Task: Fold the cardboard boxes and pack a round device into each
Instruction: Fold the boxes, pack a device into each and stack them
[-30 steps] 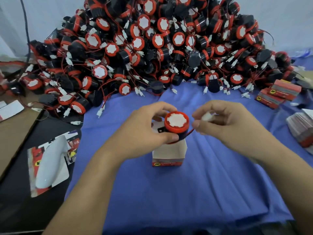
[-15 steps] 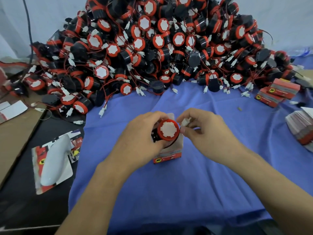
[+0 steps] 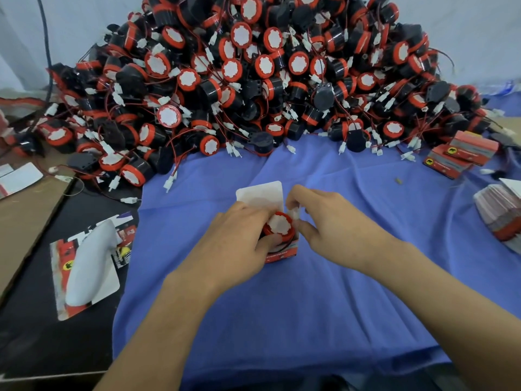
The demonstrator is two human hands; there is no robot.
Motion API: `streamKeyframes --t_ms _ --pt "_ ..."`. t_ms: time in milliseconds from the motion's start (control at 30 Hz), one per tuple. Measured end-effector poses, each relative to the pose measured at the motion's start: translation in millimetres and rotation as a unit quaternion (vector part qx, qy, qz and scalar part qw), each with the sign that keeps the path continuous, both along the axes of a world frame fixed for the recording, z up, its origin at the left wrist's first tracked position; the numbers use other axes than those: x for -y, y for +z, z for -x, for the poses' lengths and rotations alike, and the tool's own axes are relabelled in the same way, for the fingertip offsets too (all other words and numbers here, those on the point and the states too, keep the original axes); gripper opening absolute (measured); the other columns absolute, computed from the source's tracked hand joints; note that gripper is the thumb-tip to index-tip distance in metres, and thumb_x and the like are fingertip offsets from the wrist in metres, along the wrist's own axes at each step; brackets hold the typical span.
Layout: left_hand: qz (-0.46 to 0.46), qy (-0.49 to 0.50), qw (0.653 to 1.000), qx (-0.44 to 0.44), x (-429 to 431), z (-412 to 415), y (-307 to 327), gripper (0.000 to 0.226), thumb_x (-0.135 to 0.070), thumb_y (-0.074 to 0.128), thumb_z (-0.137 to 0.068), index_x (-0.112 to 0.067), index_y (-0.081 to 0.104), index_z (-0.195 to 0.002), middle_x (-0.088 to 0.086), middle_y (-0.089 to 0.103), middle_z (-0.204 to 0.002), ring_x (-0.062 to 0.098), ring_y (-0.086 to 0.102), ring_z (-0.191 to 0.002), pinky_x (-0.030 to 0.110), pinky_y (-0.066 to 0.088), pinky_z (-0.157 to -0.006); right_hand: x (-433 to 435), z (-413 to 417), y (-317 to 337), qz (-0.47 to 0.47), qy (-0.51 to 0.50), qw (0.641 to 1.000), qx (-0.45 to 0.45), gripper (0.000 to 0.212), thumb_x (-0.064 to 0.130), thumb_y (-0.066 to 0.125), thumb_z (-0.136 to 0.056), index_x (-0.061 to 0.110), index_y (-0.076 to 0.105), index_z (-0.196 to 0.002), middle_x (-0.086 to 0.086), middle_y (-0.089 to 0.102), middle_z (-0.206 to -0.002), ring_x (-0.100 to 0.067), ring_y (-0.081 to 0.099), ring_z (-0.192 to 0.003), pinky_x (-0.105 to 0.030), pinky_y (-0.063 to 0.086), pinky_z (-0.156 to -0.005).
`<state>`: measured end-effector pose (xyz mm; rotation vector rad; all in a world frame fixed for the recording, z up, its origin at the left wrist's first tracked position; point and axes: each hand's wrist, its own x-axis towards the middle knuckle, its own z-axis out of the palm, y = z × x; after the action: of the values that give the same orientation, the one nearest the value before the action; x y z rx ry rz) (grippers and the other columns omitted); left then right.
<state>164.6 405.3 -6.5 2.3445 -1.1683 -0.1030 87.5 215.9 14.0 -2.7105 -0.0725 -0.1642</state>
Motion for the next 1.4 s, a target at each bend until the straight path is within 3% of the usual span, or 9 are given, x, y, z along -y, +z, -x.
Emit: streamKeyframes --t_ms 100,267,433,800,933,1067,1167,1233,1400 --pt "0.001 -0.036 0.999 -0.036 -2.7 -2.4 5.3 0.036 -0.053 0.069 -0.083 -0.037 0.062 -0.114 -0.019 0.063 -0.112 0.006 0.053 -0.106 0.04 0.053 -0.087 -0.4 -3.0 -0.8 0.008 -0.004 1.0 0.005 0.015 0.013 0.058 -0.098 0.019 0.047 -0.107 0.001 0.06 -0.1 -0.027 0.058 -0.091 -0.046 0.052 -0.078" --pt "0.003 -0.029 1.0 0.001 -2.8 -7.0 2.6 0.028 -0.032 0.071 -0.089 -0.029 0.063 -0.116 -0.015 0.064 -0.111 0.012 0.057 -0.102 0.041 0.054 -0.084 1.4 -5.3 -1.7 0.037 -0.018 0.999 -0.018 0.018 0.021 0.061 -0.098 0.02 0.049 -0.112 0.0 0.058 -0.107 -0.028 0.06 -0.098 -0.046 0.052 -0.082" --pt "-0.011 -0.037 0.999 -0.006 -0.2 -5.6 -0.5 0.047 -0.063 0.069 -0.085 -0.033 0.06 -0.12 -0.019 0.055 -0.119 0.005 0.05 -0.111 0.033 0.05 -0.091 2.4 -6.1 -5.7 0.067 -0.036 0.997 -0.02 0.019 0.027 0.059 -0.1 0.021 0.046 -0.112 0.001 0.057 -0.105 -0.027 0.059 -0.093 -0.046 0.053 -0.078" --pt "-0.055 -0.094 0.993 0.04 1.9 -13.8 2.6 0.023 -0.019 0.068 -0.095 -0.019 0.066 -0.118 -0.008 0.059 -0.123 0.013 0.052 -0.114 0.034 0.049 -0.095 -0.6 -9.4 -2.1 0.143 -0.051 0.988 -0.04 0.02 0.037 0.055 -0.102 0.025 0.045 -0.113 0.004 0.058 -0.106 -0.027 0.058 -0.092 -0.043 0.053 -0.074" --pt "-0.065 -0.102 0.987 0.106 4.0 -14.9 -7.8 0.036 -0.011 0.061 -0.099 -0.015 0.061 -0.135 0.005 0.045 -0.146 0.019 0.035 -0.133 0.033 0.038 -0.11 -2.2 -11.5 -1.5 0.153 -0.053 0.986 -0.037 0.019 0.036 0.057 -0.1 0.028 0.047 -0.113 0.005 0.055 -0.101 -0.024 0.055 -0.089 -0.038 0.045 -0.067" --pt "-0.121 -0.14 0.971 0.149 0.3 -19.0 -12.6 0.053 -0.011 0.057 -0.102 -0.033 0.046 -0.149 -0.011 0.036 -0.15 0.014 0.032 -0.14 0.031 0.042 -0.11 -4.2 -13.0 3.4 0.152 -0.055 0.985 -0.054 0.019 0.039 0.064 -0.095 0.033 0.047 -0.101 0.006 0.052 -0.099 -0.024 0.052 -0.089 -0.036 0.04 -0.067" --pt "-0.138 -0.163 0.971 0.103 0.9 -26.3 -2.6 0.043 -0.009 0.054 -0.1 -0.027 0.058 -0.139 -0.01 0.043 -0.149 0.015 0.037 -0.139 0.034 0.046 -0.106 -6.4 -13.6 6.5 0.157 -0.063 0.983 -0.067 0.019 0.042 0.065 -0.093 0.034 0.048 -0.097 0.005 0.051 -0.1 -0.025 0.055 -0.093 -0.035 0.038 -0.068" --pt "-0.141 -0.161 0.975 0.055 0.5 -27.7 5.3 0.035 -0.006 0.055 -0.096 -0.022 0.067 -0.124 -0.006 0.055 -0.136 0.02 0.051 -0.127 0.039 0.05 -0.097 -9.3 -13.9 7.2 0.165 -0.073 0.981 -0.067 0.019 0.044 0.066 -0.092 0.031 0.057 -0.103 0.005 0.051 -0.102 -0.024 0.056 -0.094 -0.034 0.036 -0.068" --pt "-0.133 -0.109 0.985 0.004 3.5 -22.6 11.1 0.024 -0.019 0.06 -0.091 -0.023 0.071 -0.112 -0.01 0.063 -0.123 0.015 0.059 -0.113 0.038 0.052 -0.089 -16.5 -13.9 6.8 0.187 -0.079 0.976 -0.08 0.014 0.037 0.06 -0.096 0.03 0.064 -0.108 0.003 0.047 -0.105 -0.025 0.051 -0.082 -0.032 0.031 -0.059"
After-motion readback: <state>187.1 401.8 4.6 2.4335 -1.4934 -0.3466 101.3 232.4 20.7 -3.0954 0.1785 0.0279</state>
